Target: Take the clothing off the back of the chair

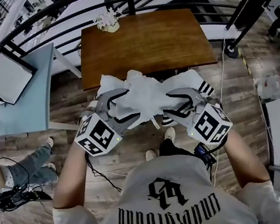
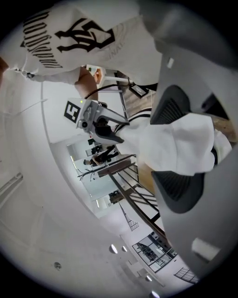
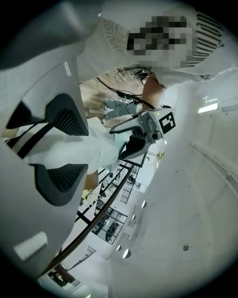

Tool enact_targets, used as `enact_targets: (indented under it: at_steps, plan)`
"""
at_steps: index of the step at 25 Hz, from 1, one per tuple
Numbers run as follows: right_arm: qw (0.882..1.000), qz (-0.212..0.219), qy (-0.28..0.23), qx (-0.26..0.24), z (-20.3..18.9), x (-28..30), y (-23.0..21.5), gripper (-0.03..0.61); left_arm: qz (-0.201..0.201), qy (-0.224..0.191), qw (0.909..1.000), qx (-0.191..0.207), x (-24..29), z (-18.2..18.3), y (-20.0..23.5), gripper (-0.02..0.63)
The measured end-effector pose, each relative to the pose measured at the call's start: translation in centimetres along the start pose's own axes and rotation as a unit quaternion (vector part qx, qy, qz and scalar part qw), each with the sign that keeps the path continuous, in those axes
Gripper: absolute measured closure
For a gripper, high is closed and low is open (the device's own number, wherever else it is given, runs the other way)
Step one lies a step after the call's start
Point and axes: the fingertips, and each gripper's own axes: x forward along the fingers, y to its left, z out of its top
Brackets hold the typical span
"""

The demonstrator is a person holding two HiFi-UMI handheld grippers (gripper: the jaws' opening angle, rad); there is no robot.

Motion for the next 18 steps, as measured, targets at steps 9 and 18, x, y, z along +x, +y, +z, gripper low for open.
enact_targets:
  at_steps: [9, 18]
  plan:
    - [0.997, 0.004, 0.062, -0.048, -1.3, 1.6, -0.3, 0.41, -0.008, 0.016, 0.9998, 0.005, 2.1, -1.4, 0.4, 0.293]
    - [0.995, -0.01, 0.071, -0.071, -1.2, 1.0, -0.2, 0.469, -0.01, 0.005, 0.9998, 0.019, 1.8, -0.3, -0.2, 0.406]
